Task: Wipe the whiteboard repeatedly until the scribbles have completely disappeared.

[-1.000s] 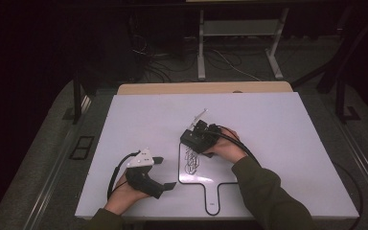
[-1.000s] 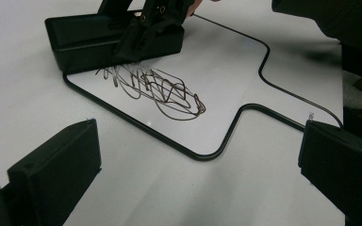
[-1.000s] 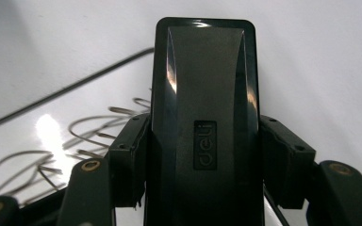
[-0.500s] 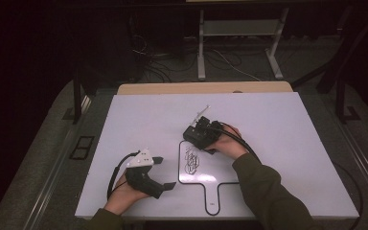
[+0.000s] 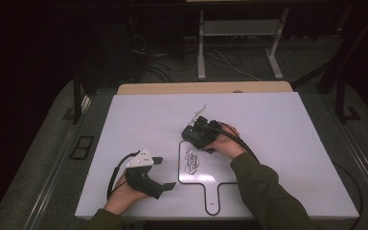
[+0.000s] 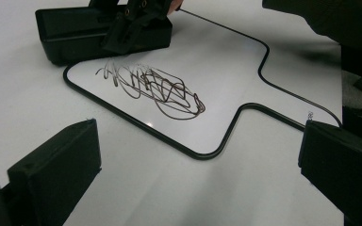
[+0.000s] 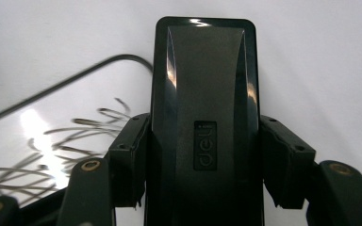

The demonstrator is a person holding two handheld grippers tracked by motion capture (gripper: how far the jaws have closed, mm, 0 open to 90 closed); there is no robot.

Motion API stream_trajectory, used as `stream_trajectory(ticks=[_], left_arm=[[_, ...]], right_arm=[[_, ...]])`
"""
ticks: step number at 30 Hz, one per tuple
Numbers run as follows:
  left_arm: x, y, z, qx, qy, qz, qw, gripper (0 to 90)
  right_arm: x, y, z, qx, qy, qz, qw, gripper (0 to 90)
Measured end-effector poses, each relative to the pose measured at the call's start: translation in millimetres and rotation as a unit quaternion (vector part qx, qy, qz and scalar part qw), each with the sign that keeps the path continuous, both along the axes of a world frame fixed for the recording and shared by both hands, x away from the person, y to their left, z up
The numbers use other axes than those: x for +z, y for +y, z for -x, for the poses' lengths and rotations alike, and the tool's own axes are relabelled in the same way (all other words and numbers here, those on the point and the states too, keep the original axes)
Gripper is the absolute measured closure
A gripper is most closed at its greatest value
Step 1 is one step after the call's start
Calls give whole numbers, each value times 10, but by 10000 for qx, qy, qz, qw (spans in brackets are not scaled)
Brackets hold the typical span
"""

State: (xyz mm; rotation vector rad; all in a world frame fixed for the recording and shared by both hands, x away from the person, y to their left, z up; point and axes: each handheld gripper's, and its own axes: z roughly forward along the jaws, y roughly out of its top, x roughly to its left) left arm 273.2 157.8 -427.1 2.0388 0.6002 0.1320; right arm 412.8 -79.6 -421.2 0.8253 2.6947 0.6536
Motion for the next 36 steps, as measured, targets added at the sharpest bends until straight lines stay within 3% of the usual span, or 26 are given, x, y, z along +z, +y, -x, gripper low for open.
stream_trajectory(ticks=[5, 15, 21, 30, 36], left_arm=[[0, -6, -2, -14, -8, -18, 10000, 0], [4, -5, 5, 2, -3, -10, 10000, 0], [5, -3, 4, -2, -12, -16, 10000, 0], [6, -11, 10, 5, -9, -4, 10000, 0], [4, -1, 4, 2, -15, -21, 10000, 0]], right_arm=[[-2, -47, -45, -110, 31, -27, 9999, 389], [0, 78, 47, 143, 21, -16, 9999, 389], [2, -26, -36, -106, -1, 29, 9999, 389], [6, 43, 23, 32, -30, 71, 10000, 389], [7, -14, -17, -110, -57, 107, 9999, 389]])
